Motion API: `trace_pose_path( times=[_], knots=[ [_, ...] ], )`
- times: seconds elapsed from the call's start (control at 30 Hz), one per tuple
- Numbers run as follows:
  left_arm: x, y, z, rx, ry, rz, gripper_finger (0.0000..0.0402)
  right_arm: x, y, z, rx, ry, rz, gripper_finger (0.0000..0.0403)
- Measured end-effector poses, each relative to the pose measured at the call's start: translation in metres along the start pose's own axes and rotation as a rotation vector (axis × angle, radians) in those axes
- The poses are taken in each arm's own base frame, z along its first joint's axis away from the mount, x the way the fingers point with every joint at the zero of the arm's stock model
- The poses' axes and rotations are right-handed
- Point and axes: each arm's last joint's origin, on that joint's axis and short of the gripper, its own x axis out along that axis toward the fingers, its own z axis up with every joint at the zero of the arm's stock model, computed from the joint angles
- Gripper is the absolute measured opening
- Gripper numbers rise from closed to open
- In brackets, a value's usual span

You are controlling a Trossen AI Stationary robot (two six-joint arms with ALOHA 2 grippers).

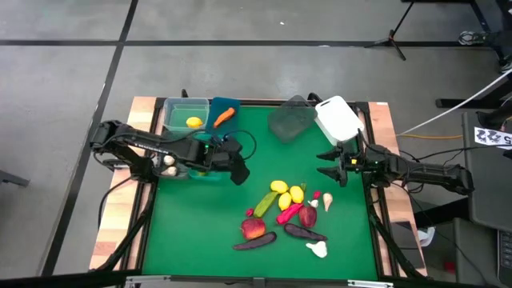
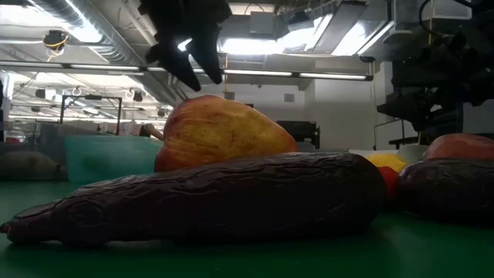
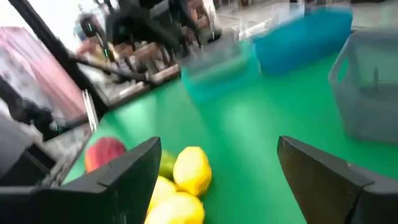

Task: Sort produce into baskets
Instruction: Put the yellow lemon into the right black bin

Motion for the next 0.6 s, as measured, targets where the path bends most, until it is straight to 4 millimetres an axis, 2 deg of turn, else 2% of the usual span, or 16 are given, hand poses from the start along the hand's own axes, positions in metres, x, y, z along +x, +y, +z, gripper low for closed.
trace_pose_path(
  times=[0.13, 0.27, 0.43, 0.6],
  knots=[
    [0.000, 0.000, 0.001, 0.006, -0.009, 0.012, 0.0290, -0.002, 0.013, 0.033, -0.092, -0.022, -0.005, 0.0319],
    [0.000, 0.001, 0.000, 0.010, -0.012, 0.026, 0.0290, 0.006, 0.020, 0.051, -0.096, 0.127, -0.051, 0.0319],
    [0.008, -0.011, 0.006, 0.097, -0.083, -0.026, 0.0290, 0.016, 0.025, 0.057, -0.092, 0.390, -0.007, 0.0319],
    [0.032, -0.036, 0.014, 0.257, -0.177, -0.151, 0.0290, 0.019, 0.023, 0.054, -0.098, 0.468, -0.030, 0.0319]
  ],
)
